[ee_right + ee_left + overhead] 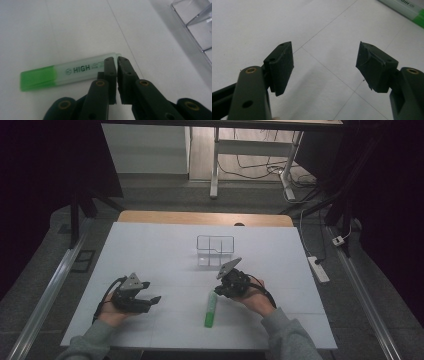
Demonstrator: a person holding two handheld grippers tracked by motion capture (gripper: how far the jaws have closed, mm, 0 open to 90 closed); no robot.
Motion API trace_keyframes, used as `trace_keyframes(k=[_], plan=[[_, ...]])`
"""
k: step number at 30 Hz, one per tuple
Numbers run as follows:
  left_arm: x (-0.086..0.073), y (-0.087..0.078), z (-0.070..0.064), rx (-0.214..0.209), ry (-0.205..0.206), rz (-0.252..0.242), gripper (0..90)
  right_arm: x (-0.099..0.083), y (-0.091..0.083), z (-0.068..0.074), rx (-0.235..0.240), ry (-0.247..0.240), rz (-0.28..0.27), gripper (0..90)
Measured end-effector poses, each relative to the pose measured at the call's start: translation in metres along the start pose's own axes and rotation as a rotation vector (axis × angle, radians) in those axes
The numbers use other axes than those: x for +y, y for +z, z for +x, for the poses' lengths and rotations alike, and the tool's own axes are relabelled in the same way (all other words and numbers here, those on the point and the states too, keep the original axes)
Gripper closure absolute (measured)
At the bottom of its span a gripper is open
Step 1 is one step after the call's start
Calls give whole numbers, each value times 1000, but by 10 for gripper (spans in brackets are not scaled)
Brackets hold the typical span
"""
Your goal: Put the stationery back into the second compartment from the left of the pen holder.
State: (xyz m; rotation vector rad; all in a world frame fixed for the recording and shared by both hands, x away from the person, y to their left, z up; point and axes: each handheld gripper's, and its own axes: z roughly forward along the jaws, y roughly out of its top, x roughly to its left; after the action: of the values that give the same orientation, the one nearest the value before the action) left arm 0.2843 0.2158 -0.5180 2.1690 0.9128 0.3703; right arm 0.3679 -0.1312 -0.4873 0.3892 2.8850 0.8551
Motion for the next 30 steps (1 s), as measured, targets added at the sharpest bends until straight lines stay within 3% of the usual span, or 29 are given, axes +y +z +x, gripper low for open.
trace_keyframes(k=[8,10,15,19,27,30], plan=[[1,-1,-1,0,0,-7,298,-6,-9,7,1,-23,-26,529],[1,-1,-1,0,1,-6,299,-7,-9,9,7,-26,-17,492],[1,-1,-1,0,4,-3,298,-7,-9,19,-36,-21,-9,432],[0,-2,-1,-5,0,-7,296,-8,-10,29,-97,70,-14,380],[1,-1,2,-31,4,-20,299,-5,-14,58,-190,307,-28,332],[2,1,2,-37,15,-19,300,-1,-8,70,-226,376,-7,315]])
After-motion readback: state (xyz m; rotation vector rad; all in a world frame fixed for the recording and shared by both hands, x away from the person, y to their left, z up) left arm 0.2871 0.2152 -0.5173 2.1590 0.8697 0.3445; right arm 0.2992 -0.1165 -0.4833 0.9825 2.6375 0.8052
